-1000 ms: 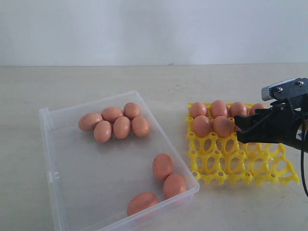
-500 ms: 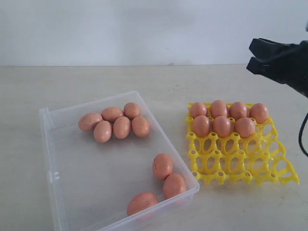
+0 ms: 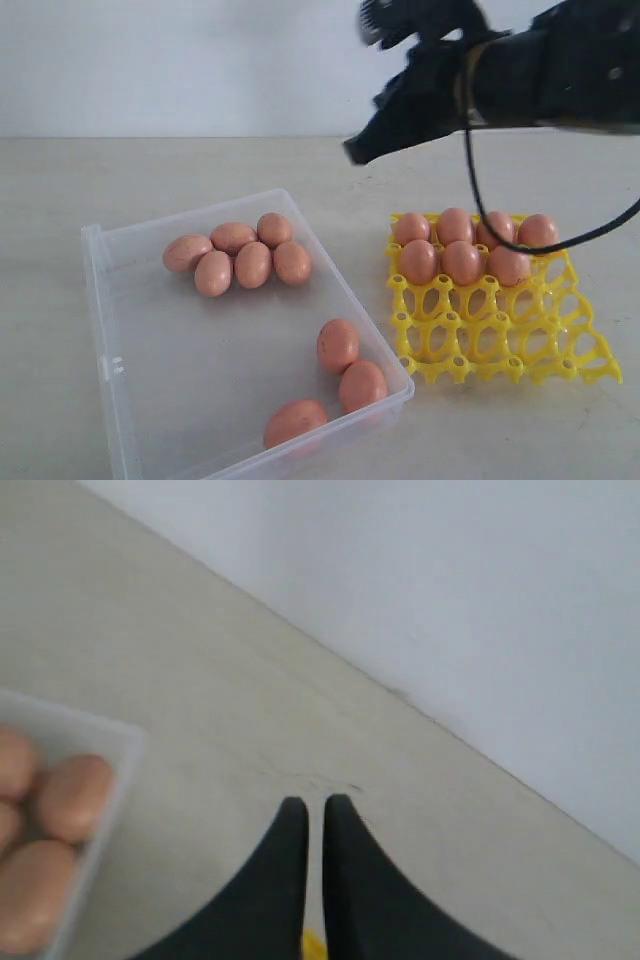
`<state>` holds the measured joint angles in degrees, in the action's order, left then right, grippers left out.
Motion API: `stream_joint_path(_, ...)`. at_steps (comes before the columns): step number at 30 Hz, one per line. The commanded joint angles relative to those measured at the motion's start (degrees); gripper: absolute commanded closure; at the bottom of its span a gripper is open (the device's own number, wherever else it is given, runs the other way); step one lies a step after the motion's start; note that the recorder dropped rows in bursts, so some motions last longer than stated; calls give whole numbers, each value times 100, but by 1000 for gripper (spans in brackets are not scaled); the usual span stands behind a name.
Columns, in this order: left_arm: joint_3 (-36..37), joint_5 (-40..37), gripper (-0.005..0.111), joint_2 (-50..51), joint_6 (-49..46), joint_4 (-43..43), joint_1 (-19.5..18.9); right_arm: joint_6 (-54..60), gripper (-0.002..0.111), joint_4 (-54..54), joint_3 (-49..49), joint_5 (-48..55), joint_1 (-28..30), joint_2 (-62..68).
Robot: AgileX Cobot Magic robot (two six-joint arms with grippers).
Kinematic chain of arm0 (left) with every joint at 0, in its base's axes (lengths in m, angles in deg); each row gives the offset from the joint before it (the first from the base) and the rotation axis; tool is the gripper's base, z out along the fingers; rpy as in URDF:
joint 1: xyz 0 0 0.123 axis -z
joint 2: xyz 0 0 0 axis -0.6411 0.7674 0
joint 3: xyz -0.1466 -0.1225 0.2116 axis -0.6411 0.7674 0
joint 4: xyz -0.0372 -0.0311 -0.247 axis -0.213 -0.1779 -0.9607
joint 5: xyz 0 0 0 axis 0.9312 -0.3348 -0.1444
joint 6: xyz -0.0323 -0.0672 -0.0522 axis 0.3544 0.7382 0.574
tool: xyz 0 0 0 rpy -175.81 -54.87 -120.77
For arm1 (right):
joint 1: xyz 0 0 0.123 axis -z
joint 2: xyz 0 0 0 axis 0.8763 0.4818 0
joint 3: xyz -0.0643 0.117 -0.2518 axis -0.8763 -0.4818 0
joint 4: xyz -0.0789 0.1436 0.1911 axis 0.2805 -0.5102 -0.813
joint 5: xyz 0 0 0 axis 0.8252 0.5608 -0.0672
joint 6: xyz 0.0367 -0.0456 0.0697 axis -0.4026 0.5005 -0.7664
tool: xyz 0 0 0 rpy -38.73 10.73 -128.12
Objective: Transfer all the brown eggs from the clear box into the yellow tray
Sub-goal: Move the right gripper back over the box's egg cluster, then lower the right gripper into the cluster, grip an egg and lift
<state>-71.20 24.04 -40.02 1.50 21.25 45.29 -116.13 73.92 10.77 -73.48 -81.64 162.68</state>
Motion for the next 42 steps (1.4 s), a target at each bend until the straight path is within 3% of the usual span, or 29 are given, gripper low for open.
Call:
stream_joint_path(1,23,41,103,-12,-3,10,31,1149,108,216,39,-175,-951,294)
stream_joint_path(4,23,41,103,-12,-3,10,31,2211,108,219,39,510,-1412,458)
stream_joint_path(8,23,41,103,-12,-3,10,31,3074,108,414,39,2743,-1897,518)
stream_joint_path(13,23,41,103,-12,-3,10,31,2546,108,455,39,6089,-1899,518)
stream_joint_path(15,23,41,103,-12,-3,10,31,2381,108,-73,39,6821,-1779,518)
stream_joint_path(22,23,41,103,-12,-3,10,31,5335,108,-4778,188,6590,-1654,387)
stream_joint_path(25,23,41,103,-12,-3,10,31,6199,108,-6116,637,6349,-1590,387)
stream_joint_path(31,23,41,103,-12,-3,10,31,6629,108,-7773,2403,6634,-897,781)
stream_joint_path(35,23,41,103,-12,-3,10,31,7108,108,-8346,4070,6820,-705,2172)
stream_joint_path(39,23,41,103,-12,-3,10,31,7224,108,-8374,4444,5238,-861,3014)
stream_joint_path(40,23,41,103,-12,-3,10,31,7233,103,-8374,4444,4778,-968,3190)
stream_joint_path(42,23,41,103,-12,-3,10,31,7135,83,-8361,4444,4286,-1109,3421)
